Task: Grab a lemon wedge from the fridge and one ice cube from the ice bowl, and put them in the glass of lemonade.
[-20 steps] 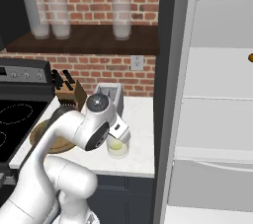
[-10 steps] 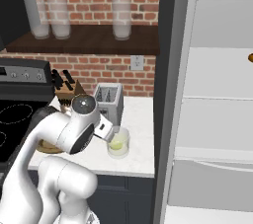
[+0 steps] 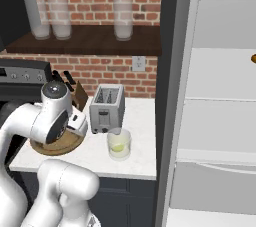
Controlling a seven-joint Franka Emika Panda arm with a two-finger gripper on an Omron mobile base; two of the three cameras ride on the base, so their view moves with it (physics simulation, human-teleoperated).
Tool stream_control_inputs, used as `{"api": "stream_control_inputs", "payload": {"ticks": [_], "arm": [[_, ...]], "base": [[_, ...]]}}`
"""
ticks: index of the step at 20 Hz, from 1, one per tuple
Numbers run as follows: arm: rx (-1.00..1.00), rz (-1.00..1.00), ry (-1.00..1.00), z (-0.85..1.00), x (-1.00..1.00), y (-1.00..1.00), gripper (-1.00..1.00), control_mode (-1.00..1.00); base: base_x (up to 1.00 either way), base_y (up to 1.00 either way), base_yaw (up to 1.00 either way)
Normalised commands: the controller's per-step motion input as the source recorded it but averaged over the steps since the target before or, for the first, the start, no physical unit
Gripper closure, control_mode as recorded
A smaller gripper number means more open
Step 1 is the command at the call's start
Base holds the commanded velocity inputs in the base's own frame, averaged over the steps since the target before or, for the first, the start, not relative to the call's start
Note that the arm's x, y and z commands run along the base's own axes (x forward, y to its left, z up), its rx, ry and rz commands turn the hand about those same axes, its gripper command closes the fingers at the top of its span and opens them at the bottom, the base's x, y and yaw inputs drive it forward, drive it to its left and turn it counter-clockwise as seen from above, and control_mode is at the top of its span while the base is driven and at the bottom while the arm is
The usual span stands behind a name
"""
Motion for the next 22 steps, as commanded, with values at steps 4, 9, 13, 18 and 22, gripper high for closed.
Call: {"api": "stream_control_inputs", "payload": {"ticks": [4, 9, 13, 18, 22], "arm": [[-0.06, 0.19, 0.0, -0.01, -0.03, 1.0, -1.0, -1.0], [-0.1, 0.23, 0.06, -0.1, 0.0, 1.0, -1.0, -1.0], [-0.13, 0.09, 0.05, 0.0, 0.15, 0.57, -1.0, -1.0], [-0.11, 0.0, 0.1, 0.0, 0.31, 0.01, -1.0, -1.0], [-0.2, 0.0, 0.48, 0.0, 0.49, 0.0, -1.0, -1.0]], "base": [[0.0, 0.0, 0.0], [0.0, 0.0, 0.0], [0.0, 0.0, 0.0], [0.0, 0.0, 0.0], [0.0, 0.0, 0.0]]}}
